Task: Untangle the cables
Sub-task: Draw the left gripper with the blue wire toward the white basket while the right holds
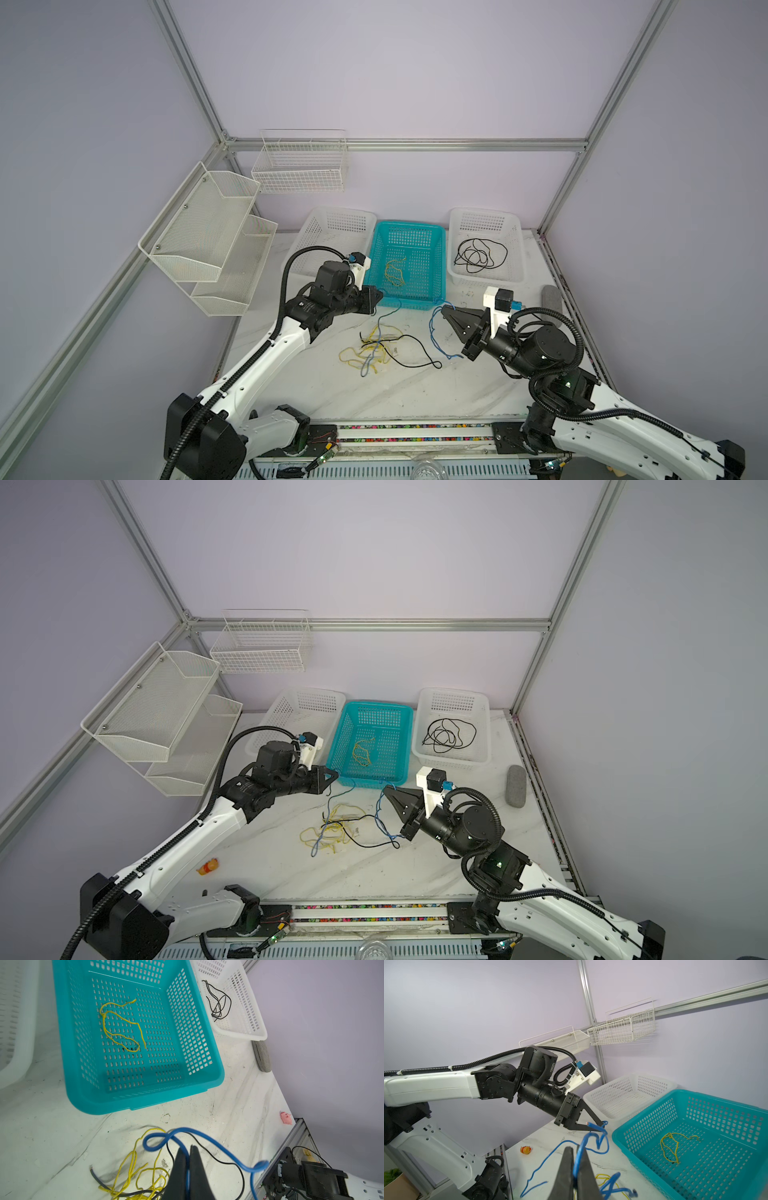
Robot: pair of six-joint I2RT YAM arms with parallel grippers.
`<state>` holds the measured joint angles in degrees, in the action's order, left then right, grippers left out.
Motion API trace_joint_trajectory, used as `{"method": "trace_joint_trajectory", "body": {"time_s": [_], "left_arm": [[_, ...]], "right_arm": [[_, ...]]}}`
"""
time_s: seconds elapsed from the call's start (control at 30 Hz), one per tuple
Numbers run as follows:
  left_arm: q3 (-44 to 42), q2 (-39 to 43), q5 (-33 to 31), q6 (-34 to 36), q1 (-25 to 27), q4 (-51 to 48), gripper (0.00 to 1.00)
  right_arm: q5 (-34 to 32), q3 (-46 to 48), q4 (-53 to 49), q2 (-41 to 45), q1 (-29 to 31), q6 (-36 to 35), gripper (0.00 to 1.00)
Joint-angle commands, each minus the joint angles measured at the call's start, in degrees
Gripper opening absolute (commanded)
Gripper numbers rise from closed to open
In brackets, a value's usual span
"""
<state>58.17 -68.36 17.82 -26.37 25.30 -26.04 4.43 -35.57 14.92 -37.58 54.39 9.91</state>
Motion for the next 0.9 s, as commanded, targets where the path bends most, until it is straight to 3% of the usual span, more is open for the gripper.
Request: {"method": "trace_joint_trajectory", "body": {"time_s": [0.0, 0.4, 0.87], "left_arm": [[2.7, 2.1, -2.1, 0.9, -0.8, 0.9, 0.00], [7.5, 0.5, -7.8, 2.7, -1.1, 1.2, 0.00], [17.3, -5.4, -24.6, 5.2, -9.0, 2.1, 0.00]], "right_arm": [[-4.3, 0.5, -1.9, 1.2, 0.3, 1.8, 0.00], [-9.2, 4.8, -3.3, 3.4, 0.3, 6.8, 0.00], [-7.1, 5.3, -1.9, 0.9, 0.3, 6.1, 0.00]]}}
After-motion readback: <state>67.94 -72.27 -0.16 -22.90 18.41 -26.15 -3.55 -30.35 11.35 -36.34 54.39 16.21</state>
